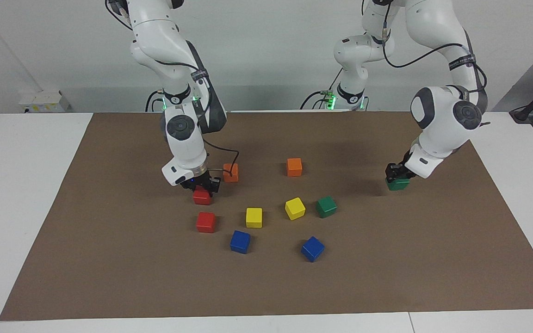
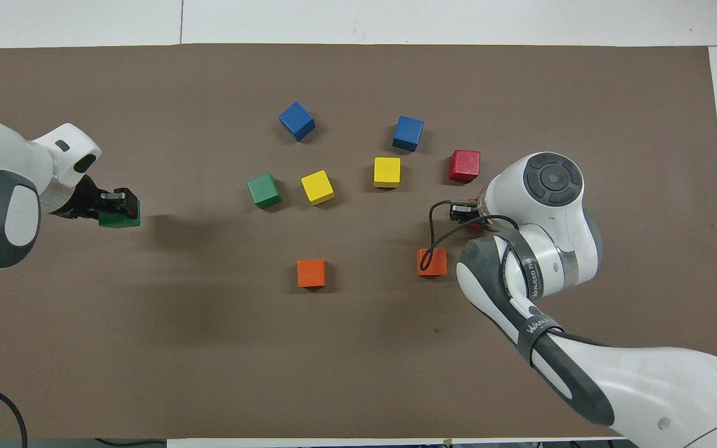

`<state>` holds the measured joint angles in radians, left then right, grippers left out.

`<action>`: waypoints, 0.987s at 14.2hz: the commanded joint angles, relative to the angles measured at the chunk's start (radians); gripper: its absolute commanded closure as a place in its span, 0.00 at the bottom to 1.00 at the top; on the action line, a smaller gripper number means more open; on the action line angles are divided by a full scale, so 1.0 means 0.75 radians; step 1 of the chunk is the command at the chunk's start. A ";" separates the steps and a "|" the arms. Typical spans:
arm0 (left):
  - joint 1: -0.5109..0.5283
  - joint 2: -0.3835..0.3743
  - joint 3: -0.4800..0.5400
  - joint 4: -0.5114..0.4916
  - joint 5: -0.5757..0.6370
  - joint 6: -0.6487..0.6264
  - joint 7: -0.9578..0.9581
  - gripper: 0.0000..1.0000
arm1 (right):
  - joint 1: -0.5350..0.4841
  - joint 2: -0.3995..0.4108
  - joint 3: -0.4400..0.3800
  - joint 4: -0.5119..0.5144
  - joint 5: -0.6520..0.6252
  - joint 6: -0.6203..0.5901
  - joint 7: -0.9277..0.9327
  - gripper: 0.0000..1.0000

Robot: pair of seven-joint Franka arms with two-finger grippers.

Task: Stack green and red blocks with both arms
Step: 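Carry the green cube outward with the left gripper while the right gripper carries red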

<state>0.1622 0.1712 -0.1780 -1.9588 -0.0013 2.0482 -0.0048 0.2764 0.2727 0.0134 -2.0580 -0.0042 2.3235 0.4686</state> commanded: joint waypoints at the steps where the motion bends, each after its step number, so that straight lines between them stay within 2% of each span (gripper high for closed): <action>1: 0.023 0.046 -0.016 0.004 0.061 0.085 0.035 1.00 | -0.033 0.005 0.007 0.117 0.022 -0.115 -0.027 1.00; 4: 0.025 0.127 -0.014 0.087 0.183 0.088 0.053 1.00 | -0.117 -0.012 0.007 0.177 0.022 -0.169 -0.168 1.00; 6: 0.062 0.172 -0.016 0.104 0.190 0.126 0.062 1.00 | -0.200 -0.026 0.005 0.181 0.022 -0.171 -0.360 1.00; 11: 0.097 0.191 -0.016 0.076 0.182 0.153 0.062 1.00 | -0.407 -0.059 0.001 0.171 0.020 -0.247 -0.667 1.00; 14: 0.086 0.195 -0.018 0.073 0.172 0.155 0.045 1.00 | -0.518 -0.091 -0.001 0.102 0.010 -0.229 -0.770 1.00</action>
<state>0.2242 0.3082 -0.1850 -1.9111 0.1183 2.1480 0.0338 -0.0699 0.2411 0.0024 -1.9314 -0.0043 2.1471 -0.0560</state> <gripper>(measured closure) 0.449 0.445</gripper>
